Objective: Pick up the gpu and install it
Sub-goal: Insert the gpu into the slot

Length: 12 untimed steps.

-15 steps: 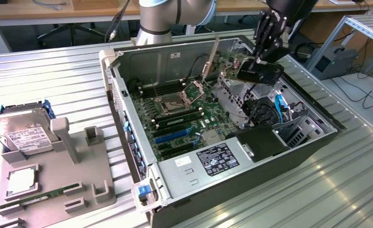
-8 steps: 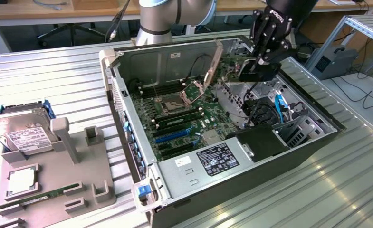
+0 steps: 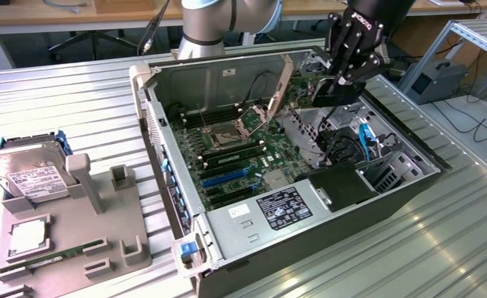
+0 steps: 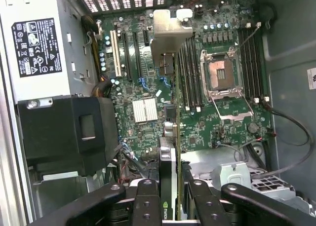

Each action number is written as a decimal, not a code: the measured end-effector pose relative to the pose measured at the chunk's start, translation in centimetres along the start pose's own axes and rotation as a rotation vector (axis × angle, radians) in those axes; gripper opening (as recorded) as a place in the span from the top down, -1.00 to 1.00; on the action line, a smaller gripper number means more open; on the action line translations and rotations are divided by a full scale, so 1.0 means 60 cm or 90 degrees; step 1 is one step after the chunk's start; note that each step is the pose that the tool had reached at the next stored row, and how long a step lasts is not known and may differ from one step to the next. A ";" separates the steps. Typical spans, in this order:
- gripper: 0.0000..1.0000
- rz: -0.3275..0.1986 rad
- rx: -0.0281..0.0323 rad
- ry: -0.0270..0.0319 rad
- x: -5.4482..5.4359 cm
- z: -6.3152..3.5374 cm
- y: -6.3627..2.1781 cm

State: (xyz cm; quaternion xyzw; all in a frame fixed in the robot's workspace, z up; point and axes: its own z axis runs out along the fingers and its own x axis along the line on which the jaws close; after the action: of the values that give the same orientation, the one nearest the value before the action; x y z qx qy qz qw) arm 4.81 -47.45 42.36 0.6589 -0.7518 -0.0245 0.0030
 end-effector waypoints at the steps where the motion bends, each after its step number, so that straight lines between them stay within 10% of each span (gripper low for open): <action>1: 0.46 -0.001 0.0030 -0.0041 0.000 0.001 0.001; 12: 0.46 -0.004 0.0115 -0.0084 0.004 0.010 0.025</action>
State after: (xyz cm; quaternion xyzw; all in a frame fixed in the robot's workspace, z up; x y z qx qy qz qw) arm 3.28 -47.45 41.83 0.6614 -0.7497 -0.0221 -0.0081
